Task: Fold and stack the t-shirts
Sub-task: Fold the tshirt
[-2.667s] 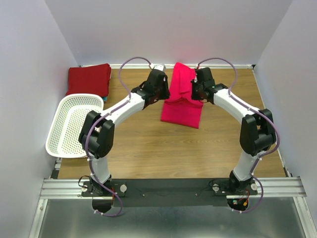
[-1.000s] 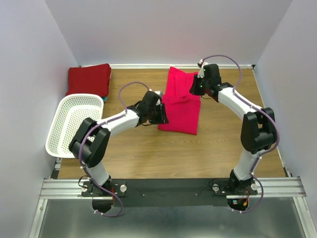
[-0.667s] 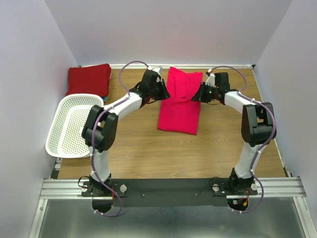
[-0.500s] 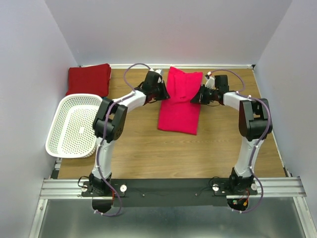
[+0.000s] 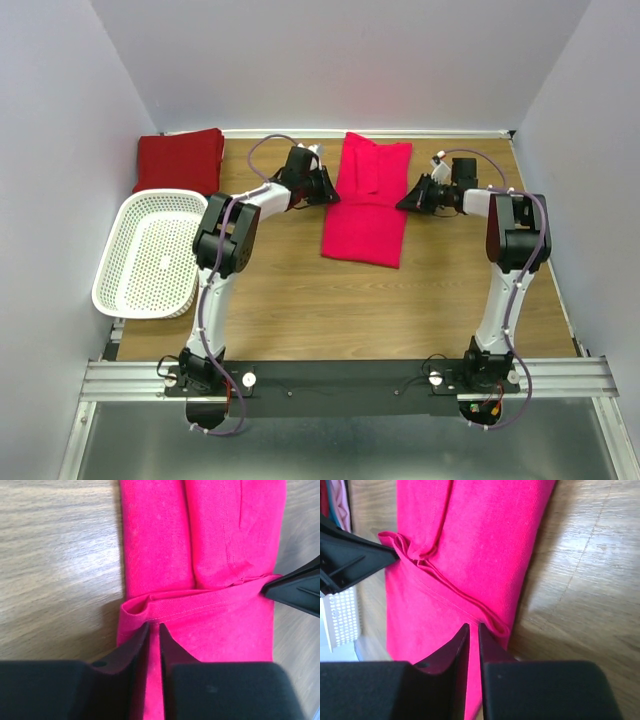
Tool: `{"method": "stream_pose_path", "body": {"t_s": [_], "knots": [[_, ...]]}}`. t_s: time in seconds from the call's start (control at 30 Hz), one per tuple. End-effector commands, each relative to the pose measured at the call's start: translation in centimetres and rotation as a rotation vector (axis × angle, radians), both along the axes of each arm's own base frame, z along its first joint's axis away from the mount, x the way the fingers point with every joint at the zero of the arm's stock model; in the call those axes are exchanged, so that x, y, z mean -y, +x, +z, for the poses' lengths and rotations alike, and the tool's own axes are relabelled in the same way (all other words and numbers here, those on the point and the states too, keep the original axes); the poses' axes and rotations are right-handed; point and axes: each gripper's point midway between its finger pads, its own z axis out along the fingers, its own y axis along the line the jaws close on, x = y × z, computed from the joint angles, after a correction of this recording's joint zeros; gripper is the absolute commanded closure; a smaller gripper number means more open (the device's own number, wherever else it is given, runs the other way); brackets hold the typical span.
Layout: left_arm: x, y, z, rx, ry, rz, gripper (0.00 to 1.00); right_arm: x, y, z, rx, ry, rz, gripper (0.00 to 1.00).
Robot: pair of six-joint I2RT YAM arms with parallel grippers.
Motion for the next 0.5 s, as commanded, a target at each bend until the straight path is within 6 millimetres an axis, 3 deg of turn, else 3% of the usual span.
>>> {"method": "stream_pose_path", "body": {"t_s": [0.0, 0.1, 0.13, 0.17, 0.2, 0.23, 0.27, 0.3, 0.33, 0.37, 0.43, 0.47], "knots": [[-1.0, -0.4, 3.8, 0.044, -0.016, 0.01, 0.69, 0.0, -0.3, 2.8, 0.04, 0.031, 0.003, 0.78], [-1.1, -1.7, 6.3, 0.08, -0.019, 0.012, 0.48, -1.4, -2.1, 5.6, 0.059, 0.068, 0.039, 0.74], [-1.0, -2.2, 9.1, 0.128, -0.03, 0.012, 0.45, -1.5, -2.6, 6.2, 0.062, 0.077, 0.043, 0.73], [-1.2, -3.2, 8.9, 0.119, -0.018, 0.013, 0.38, -3.1, -4.4, 6.6, 0.049, 0.095, 0.084, 0.72], [-1.5, -3.8, 9.2, 0.127, -0.008, 0.025, 0.35, -3.6, -5.3, 7.0, 0.043, 0.108, 0.101, 0.72], [-1.0, -5.0, 11.3, 0.159, -0.022, 0.017, 0.34, -4.0, -6.4, 6.9, 0.027, 0.118, 0.115, 0.72], [-1.3, -6.5, 10.0, 0.129, -0.004, 0.014, 0.34, -4.8, -7.6, 7.0, 0.017, 0.136, 0.148, 0.72], [-1.2, -7.5, 11.0, 0.142, -0.009, 0.01, 0.34, -5.0, -9.2, 6.6, -0.006, 0.143, 0.158, 0.72], [-1.0, -9.5, 10.1, 0.117, -0.002, -0.009, 0.34, -5.3, -11.0, 6.2, -0.032, 0.153, 0.175, 0.72], [-0.8, -10.5, 8.9, 0.091, 0.011, -0.024, 0.34, -5.5, -11.1, 6.3, -0.033, 0.158, 0.184, 0.72], [0.1, -12.9, 7.7, 0.063, 0.022, -0.067, 0.37, -5.5, -13.6, 4.9, -0.09, 0.169, 0.196, 0.72], [-0.1, -14.2, 5.8, 0.03, 0.034, -0.077, 0.39, -5.5, -14.5, 4.3, -0.118, 0.178, 0.199, 0.72]]}}
